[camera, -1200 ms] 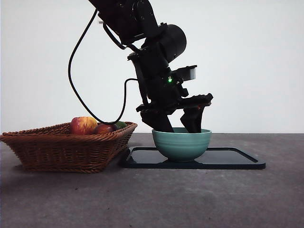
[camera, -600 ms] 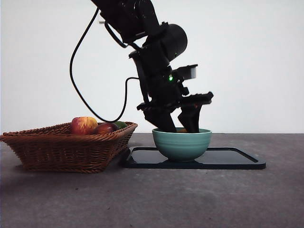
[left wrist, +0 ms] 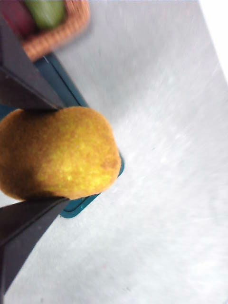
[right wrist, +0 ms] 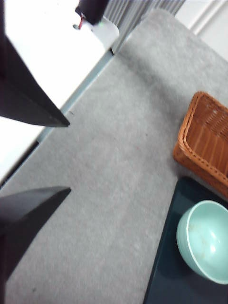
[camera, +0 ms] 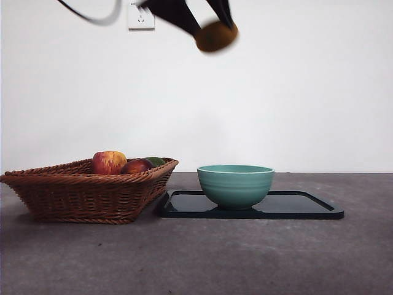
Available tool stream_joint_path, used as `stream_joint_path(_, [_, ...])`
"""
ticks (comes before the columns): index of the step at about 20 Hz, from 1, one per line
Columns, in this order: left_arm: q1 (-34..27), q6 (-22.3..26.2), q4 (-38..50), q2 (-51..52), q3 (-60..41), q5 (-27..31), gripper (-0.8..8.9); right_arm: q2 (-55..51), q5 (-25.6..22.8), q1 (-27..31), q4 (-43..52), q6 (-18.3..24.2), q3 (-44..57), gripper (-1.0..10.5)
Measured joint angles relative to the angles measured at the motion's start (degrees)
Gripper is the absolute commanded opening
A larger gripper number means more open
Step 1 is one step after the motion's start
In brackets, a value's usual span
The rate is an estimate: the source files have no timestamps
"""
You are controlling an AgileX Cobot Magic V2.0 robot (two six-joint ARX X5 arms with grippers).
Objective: Pick up the wifruite, put it on the bowl, pick up the plate, put it on desk
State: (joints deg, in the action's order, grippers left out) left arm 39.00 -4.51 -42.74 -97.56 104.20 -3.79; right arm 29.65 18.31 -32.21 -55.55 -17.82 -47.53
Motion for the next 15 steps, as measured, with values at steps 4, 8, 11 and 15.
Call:
stream_joint_path(4, [-2.69,-2.71,-4.85,8.33,0.0,4.63,2.06,0.0,-0.52,0.0,0.0,0.02,0.0,2.0])
stream_joint_path(8, [-5.51,-5.6,-5.66,13.84,-3.23,8.57,1.76,0.0,-0.52,0.0,0.02,0.04,0.0,2.0])
stream_joint_path(11, [-6.62,-7.72,-5.42,16.31,-11.23,11.87,1.76,0.0,-0.52,0.0,0.04,0.46,0.0,2.0])
stream_joint_path(15, [-8.22,-10.27,-0.11,18.51,-23.98,14.19,1.76,0.0,-0.55,0.0,0.11,0.9,0.0,2.0])
